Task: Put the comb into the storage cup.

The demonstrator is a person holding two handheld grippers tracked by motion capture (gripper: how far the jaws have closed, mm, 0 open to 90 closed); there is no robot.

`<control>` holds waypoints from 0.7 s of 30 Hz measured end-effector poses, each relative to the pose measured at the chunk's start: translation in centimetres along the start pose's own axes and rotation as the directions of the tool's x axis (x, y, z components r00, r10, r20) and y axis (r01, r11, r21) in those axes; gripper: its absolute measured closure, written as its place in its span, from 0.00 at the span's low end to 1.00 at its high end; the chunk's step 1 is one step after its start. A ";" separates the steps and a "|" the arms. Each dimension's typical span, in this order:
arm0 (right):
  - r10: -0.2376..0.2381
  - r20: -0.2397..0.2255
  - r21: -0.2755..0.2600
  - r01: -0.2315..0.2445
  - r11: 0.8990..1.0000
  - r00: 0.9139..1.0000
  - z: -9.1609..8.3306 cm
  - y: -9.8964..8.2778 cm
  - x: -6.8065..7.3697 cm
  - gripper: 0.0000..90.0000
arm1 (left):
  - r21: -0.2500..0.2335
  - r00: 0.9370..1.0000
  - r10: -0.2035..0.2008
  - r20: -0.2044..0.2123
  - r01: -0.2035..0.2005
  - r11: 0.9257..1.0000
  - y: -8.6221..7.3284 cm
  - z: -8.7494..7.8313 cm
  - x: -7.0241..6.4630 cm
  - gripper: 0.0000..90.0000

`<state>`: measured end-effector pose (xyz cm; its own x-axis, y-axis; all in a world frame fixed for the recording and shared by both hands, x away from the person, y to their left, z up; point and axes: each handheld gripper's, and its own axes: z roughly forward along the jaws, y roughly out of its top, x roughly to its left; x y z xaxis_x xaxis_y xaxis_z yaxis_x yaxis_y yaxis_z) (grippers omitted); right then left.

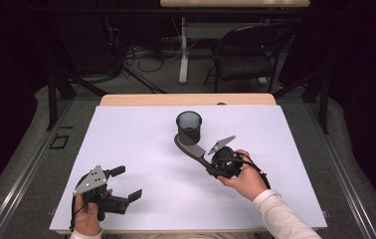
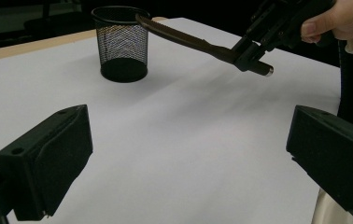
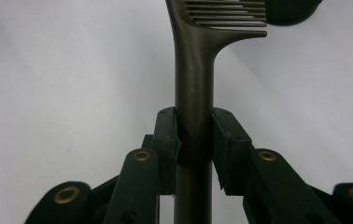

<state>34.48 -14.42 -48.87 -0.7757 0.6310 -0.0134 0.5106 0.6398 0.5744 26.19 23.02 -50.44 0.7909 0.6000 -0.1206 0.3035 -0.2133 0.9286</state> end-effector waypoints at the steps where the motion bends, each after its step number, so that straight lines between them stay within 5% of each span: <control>1: -0.001 -0.003 -0.006 0.001 1.000 1.000 0.0 0.1 0.0 0.81 | -0.004 1.000 -0.001 0.003 0.001 1.000 0.0 0.0 0.0 0.00; 21: -0.032 0.011 -0.097 0.033 0.995 0.999 -0.1 1.4 1.2 0.81 | 0.009 1.000 -0.010 0.012 0.010 1.000 0.0 0.5 -0.1 0.00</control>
<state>34.22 -12.78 -47.95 -0.7872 0.6153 -0.0408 0.4465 0.6145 0.6504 26.34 22.61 -50.61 0.7942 0.5927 -0.1343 0.3163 -0.2144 0.9241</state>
